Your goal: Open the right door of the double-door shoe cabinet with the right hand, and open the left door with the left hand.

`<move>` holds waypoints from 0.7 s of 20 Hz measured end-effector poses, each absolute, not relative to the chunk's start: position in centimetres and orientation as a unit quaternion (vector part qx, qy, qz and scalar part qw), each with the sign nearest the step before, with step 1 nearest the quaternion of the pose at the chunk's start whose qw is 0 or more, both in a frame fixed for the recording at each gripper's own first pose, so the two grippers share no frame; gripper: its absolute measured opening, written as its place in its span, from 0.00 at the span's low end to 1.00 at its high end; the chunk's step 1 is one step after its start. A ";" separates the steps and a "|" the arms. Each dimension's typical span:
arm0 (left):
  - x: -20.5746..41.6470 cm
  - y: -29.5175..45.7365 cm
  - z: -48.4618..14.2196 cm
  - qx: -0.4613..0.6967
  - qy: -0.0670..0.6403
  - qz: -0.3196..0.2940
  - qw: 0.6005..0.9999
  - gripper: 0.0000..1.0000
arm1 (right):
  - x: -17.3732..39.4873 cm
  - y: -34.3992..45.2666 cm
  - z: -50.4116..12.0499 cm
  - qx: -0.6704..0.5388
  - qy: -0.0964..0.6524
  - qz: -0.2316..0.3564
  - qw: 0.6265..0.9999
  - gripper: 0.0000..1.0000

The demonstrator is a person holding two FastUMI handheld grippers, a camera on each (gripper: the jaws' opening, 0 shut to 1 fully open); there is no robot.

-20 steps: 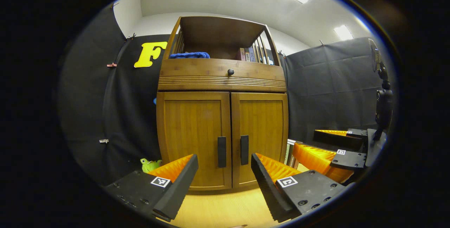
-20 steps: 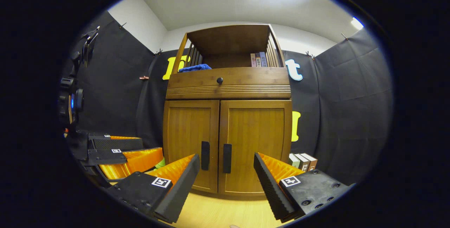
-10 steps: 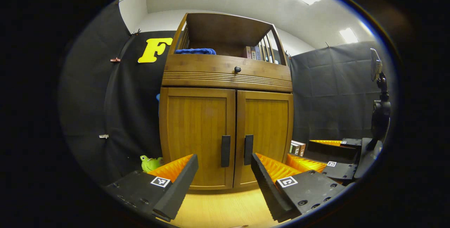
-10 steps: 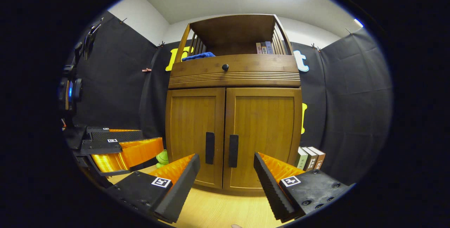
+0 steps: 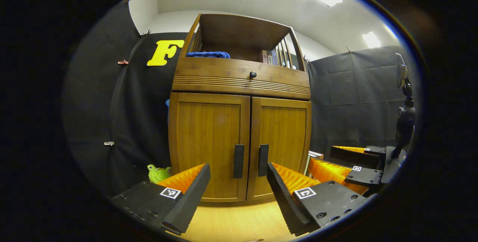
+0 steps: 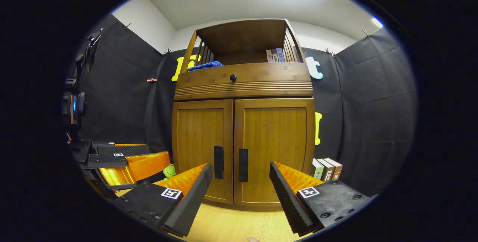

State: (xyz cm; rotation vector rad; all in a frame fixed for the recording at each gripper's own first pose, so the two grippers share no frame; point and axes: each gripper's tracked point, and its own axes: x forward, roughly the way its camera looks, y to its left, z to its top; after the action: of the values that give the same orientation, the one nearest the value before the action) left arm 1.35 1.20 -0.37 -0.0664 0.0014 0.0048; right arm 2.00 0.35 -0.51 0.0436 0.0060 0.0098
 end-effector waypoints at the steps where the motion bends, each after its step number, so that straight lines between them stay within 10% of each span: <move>1: 1.3 1.3 -0.3 -0.034 -0.001 0.004 0.999 0.94 | 2.0 0.3 -0.5 0.022 0.002 0.005 1.000 0.97; 14: 0.1 3.4 -0.6 -0.047 -0.005 0.017 0.999 0.94 | 6.7 0.8 -2.3 0.028 0.021 0.006 0.999 0.97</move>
State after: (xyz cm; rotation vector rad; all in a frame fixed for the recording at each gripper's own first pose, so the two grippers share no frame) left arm 0.06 3.38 -0.62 -0.0949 -0.0101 0.0341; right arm 6.67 0.80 -2.34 0.0566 0.0425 0.0119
